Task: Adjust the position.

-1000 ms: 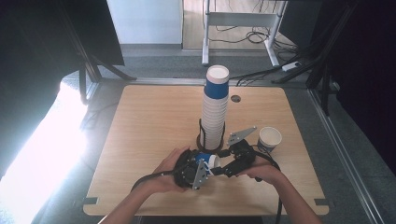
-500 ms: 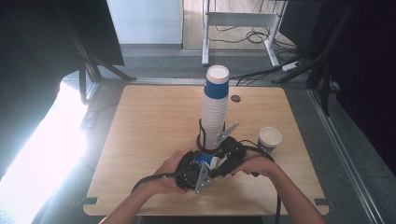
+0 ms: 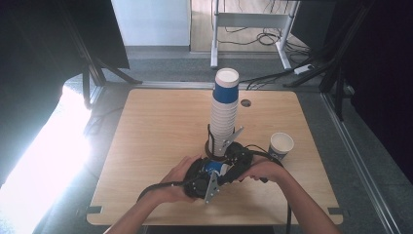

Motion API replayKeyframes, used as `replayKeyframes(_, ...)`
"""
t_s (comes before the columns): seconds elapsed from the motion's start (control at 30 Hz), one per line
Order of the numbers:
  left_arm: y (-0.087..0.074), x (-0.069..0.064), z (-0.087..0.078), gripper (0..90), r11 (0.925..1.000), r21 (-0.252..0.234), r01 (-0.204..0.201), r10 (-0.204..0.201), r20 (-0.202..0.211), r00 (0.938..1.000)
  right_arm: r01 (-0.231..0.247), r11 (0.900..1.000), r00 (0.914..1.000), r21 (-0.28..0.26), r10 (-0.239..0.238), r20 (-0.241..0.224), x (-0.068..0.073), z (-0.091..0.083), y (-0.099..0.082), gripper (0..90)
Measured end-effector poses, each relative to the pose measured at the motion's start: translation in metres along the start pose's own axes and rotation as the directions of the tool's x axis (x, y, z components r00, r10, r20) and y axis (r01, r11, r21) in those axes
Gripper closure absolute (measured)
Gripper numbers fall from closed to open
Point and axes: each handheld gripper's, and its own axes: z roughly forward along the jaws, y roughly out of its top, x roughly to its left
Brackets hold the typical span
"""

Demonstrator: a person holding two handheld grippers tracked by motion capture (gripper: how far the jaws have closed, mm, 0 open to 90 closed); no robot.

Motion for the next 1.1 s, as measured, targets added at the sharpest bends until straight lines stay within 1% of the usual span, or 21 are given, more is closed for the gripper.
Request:
replayKeyframes(0.07,0.000,0.000,0.001,16.9,0.9999,-0.005,0.015,-0.015,-0.001,0.9999,0.001,1.0000,0.9999,-0.002,-0.001,0.011,0.001,-0.001,0.000,27.4)
replayKeyframes(0.13,-0.001,0.000,0.002,13.5,0.9999,0.002,0.012,-0.012,0.004,0.9999,0.005,0.9999,0.9998,-0.010,-0.004,0.022,0.000,-0.001,-0.001,27.5)
replayKeyframes(0.23,-0.004,0.001,0.002,10.3,0.9994,0.001,0.034,-0.034,0.011,0.9994,-0.011,0.9994,0.9994,-0.033,0.012,0.031,-0.001,-0.003,-0.005,27.6)
replayKeyframes(0.27,-0.005,0.002,0.001,9.5,0.9986,-0.003,0.052,-0.052,0.012,0.9986,-0.014,0.9988,0.9994,-0.047,0.015,0.031,-0.001,-0.004,-0.006,27.6)
replayKeyframes(0.3,-0.007,0.002,0.001,9.1,0.9962,-0.022,0.084,-0.084,0.015,0.9963,-0.013,0.9980,0.9994,-0.061,0.015,0.030,-0.001,-0.006,-0.007,27.6)
replayKeyframes(0.33,-0.009,0.003,0.000,8.8,0.9938,-0.025,0.108,-0.108,0.024,0.9939,-0.018,0.9967,0.9995,-0.079,0.021,0.025,-0.001,-0.007,-0.009,27.7)
replayKeyframes(0.37,-0.011,0.004,-0.002,8.4,0.9896,-0.028,0.141,-0.140,0.030,0.9897,-0.016,0.9953,0.9994,-0.096,0.019,0.028,-0.001,-0.008,-0.010,27.7)
replayKeyframes(0.4,-0.013,0.006,-0.002,8.0,0.9870,-0.037,0.157,-0.156,0.029,0.9874,-0.010,0.9942,0.9995,-0.107,0.013,0.030,-0.001,-0.009,-0.012,27.7)
replayKeyframes(0.5,-0.020,0.010,-0.006,7.6,0.9719,-0.058,0.228,-0.227,0.033,0.9734,-0.013,0.9910,0.9990,-0.133,0.018,0.040,0.000,-0.011,-0.015,27.7)
replayKeyframes(0.57,-0.025,0.014,-0.008,7.5,0.9600,-0.067,0.272,-0.270,0.034,0.9622,-0.013,0.9867,0.9987,-0.162,0.021,0.046,0.001,-0.013,-0.018,27.7)
replayKeyframes(0.63,-0.030,0.018,-0.013,7.6,0.9395,-0.083,0.332,-0.330,0.042,0.9431,-0.012,0.9813,0.9977,-0.192,0.024,0.064,0.002,-0.015,-0.020,27.8)
replayKeyframes(0.67,-0.032,0.019,-0.014,7.7,0.9335,-0.088,0.348,-0.345,0.044,0.9376,-0.010,0.9779,0.9973,-0.209,0.025,0.070,0.002,-0.016,-0.021,27.8)
replayKeyframes(0.7,-0.033,0.020,-0.016,7.7,0.9228,-0.100,0.372,-0.369,0.046,0.9282,-0.006,0.9750,0.9969,-0.222,0.024,0.075,0.002,-0.017,-0.021,27.8)
replayKeyframes(0.8,-0.038,0.022,-0.022,7.9,0.8945,-0.122,0.430,-0.426,0.058,0.9027,-0.002,0.9606,0.9962,-0.278,0.026,0.083,0.004,-0.019,-0.024,27.8)
replayKeyframes(0.83,-0.040,0.023,-0.023,7.9,0.8814,-0.128,0.455,-0.450,0.067,0.8907,0.003,0.9556,0.9955,-0.295,0.025,0.092,0.004,-0.019,-0.026,27.7)
replayKeyframes(0.87,-0.042,0.023,-0.024,7.9,0.8664,-0.137,0.480,-0.474,0.078,0.8772,0.005,0.9490,0.9947,-0.315,0.028,0.099,0.005,-0.019,-0.027,27.8)
replayKeyframes(0.97,-0.048,0.024,-0.026,8.0,0.8129,-0.158,0.561,-0.549,0.116,0.8280,0.010,0.9271,0.9933,-0.375,0.034,0.110,0.007,-0.019,-0.031,27.7)
replayKeyframes(1.0,-0.050,0.024,-0.026,8.0,0.7915,-0.159,0.590,-0.574,0.138,0.8071,0.011,0.9182,0.9929,-0.396,0.037,0.113,0.007,-0.020,-0.033,27.7)
replayKeyframes(1.03,-0.053,0.025,-0.026,8.0,0.7703,-0.164,0.616,-0.596,0.158,0.7872,0.014,0.9057,0.9928,-0.424,0.037,0.114,0.007,-0.021,-0.035,27.7)
replayKeyframes(1.07,-0.055,0.025,-0.026,8.0,0.7472,-0.167,0.643,-0.619,0.175,0.7653,0.012,0.8940,0.9931,-0.448,0.042,0.109,0.007,-0.021,-0.037,27.8)
replayKeyframes(1.1,-0.058,0.026,-0.026,8.0,0.7278,-0.167,0.665,-0.637,0.194,0.7458,0.011,0.8846,0.9926,-0.466,0.047,0.112,0.008,-0.022,-0.039,27.7)
